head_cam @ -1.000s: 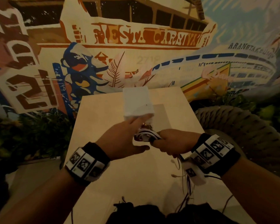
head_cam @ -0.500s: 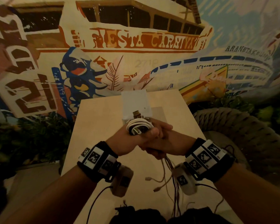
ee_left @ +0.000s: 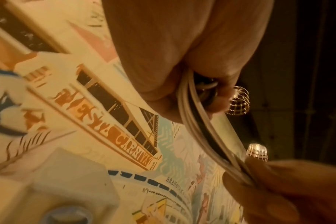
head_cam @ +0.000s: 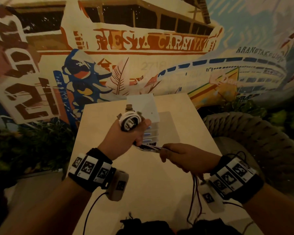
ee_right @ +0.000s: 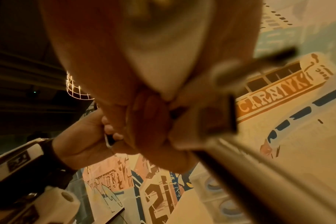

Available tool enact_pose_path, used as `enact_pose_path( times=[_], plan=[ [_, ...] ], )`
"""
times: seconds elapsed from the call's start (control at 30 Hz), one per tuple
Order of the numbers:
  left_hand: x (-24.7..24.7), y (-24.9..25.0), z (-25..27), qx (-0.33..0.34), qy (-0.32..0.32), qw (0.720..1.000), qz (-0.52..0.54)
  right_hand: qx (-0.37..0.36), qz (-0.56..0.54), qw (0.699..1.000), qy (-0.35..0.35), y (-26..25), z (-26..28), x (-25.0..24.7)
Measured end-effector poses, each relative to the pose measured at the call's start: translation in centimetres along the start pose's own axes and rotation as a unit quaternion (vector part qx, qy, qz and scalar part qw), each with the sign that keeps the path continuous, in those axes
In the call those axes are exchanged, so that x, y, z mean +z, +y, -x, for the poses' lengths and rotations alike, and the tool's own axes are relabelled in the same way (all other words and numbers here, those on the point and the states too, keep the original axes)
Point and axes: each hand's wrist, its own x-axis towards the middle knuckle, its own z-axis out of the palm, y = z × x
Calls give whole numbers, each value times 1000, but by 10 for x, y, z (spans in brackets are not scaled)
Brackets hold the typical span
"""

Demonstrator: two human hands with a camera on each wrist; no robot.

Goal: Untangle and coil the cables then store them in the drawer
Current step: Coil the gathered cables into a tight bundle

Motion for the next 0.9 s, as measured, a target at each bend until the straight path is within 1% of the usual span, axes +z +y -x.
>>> enact_pose_path(
  times=[0.07,0.13,0.2,0.23,0.3,0.33,0.4,0.47,0.57,0.63,0.67,0.73,0.8,0.83,0.9],
  plan=[
    [1,-6,2,0,1,997,-75,12,0,1000,0,0,-4,0],
    [0,-13,3,-5,-12,994,-111,30,-30,999,8,0,-7,1],
    [-2,-14,1,27,-38,983,-180,31,-45,998,16,0,-11,-3],
    [-2,-11,2,47,-57,970,-231,32,-50,998,18,-2,-12,-6],
    [-3,0,2,79,-94,933,-339,24,-56,998,22,-7,-15,-11],
    [-2,6,1,84,-117,912,-385,17,-59,998,20,-9,-17,-13],
    [0,11,1,87,-176,865,-461,16,-71,997,17,-12,-19,-14],
    [2,9,2,72,-220,825,-516,24,-84,996,15,-14,-21,-12],
    [7,3,6,59,-243,808,-533,38,-85,995,20,-15,-25,-9],
    [10,-3,5,40,-234,791,-563,58,-76,995,14,-15,-26,-10],
    [11,-6,5,34,-229,790,-567,65,-68,996,6,-15,-27,-11],
    [12,-12,6,36,-220,792,-569,75,-89,993,-12,-19,-25,-12],
    [13,-16,6,33,-228,781,-581,87,-100,990,-40,-24,-24,-15],
    [14,-16,7,29,-229,775,-589,86,-71,993,-48,-29,-24,-15],
    [19,-14,7,23,-232,759,-608,61,53,994,-66,-37,-26,-16]
  ],
)
